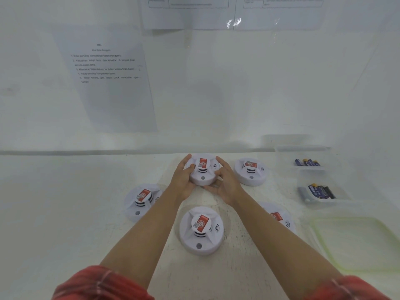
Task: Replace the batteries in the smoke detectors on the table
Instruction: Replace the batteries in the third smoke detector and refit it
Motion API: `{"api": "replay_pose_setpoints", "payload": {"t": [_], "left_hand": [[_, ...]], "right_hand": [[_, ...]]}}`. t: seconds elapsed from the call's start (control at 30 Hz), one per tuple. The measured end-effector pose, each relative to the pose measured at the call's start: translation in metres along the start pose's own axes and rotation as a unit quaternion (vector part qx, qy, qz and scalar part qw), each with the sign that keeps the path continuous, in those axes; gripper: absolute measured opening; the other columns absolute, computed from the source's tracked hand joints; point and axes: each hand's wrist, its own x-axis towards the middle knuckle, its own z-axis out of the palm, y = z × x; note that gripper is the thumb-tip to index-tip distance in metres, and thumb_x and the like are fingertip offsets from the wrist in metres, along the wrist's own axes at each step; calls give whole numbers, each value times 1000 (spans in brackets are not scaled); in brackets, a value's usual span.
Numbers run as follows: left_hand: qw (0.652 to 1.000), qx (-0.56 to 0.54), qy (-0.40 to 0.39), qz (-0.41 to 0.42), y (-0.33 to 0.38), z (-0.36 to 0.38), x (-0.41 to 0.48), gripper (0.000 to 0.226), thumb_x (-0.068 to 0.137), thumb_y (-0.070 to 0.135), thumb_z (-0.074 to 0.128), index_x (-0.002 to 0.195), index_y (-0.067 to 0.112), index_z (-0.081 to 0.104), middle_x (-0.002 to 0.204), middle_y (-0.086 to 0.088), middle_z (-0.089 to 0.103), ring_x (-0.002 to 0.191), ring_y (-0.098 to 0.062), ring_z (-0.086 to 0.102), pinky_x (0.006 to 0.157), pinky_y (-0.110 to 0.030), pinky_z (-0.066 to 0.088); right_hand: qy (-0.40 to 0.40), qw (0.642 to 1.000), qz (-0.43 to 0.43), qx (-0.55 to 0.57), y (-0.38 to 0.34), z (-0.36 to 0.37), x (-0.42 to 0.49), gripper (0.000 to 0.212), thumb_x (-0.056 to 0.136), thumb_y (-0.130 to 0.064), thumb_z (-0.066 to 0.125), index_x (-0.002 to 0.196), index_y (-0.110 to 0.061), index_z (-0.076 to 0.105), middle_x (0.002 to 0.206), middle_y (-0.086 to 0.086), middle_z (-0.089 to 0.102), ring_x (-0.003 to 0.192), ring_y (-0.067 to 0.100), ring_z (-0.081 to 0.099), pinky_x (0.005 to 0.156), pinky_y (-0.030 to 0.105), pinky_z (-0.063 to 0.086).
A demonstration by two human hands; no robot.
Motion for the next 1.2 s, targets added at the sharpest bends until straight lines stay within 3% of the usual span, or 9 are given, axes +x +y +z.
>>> {"api": "replay_pose_setpoints", "payload": {"t": [0.17, 0.5, 0.7, 0.87, 1.2], "left_hand": [[1000, 0, 1, 2, 0, 1, -1, 43, 99, -1, 36, 140, 11, 37, 144, -16, 39, 109, -29, 49, 92, -42, 42], [1000, -6, -3, 2, 0, 2, 0, 44, 98, -1, 35, 141, 11, 36, 144, -17, 39, 108, -29, 49, 95, -42, 41], [1000, -10, -5, 0, 0, 2, 1, 44, 98, -1, 35, 141, 11, 36, 144, -17, 39, 104, -28, 51, 81, -37, 48], [1000, -5, -4, -3, -1, 2, 2, 43, 99, 0, 35, 141, 12, 36, 144, -16, 39, 108, -29, 49, 89, -42, 44], [1000, -7, -3, 0, -1, 1, 4, 44, 99, -1, 35, 141, 12, 36, 145, -16, 39, 109, -29, 49, 90, -42, 42]], "right_hand": [[-1, 1000, -6, -4, -1, 0, -1, 52, 89, 2, 30, 130, -27, 44, 121, 9, 49, 90, 24, 58, 72, 37, 54], [1, 1000, -1, -2, -2, 0, -1, 53, 89, 3, 30, 131, -25, 44, 121, 10, 48, 89, 25, 58, 72, 38, 54], [4, 1000, -5, -1, -2, 0, -1, 52, 88, 3, 31, 129, -27, 45, 121, 11, 49, 90, 25, 58, 72, 38, 54], [6, 1000, -3, -3, -1, 0, -1, 52, 88, 2, 31, 128, -27, 45, 124, 11, 49, 101, 30, 56, 72, 38, 54], [6, 1000, -7, -11, -1, 0, 1, 50, 88, 2, 31, 125, -29, 45, 126, 11, 48, 93, 26, 58, 75, 39, 53]]}}
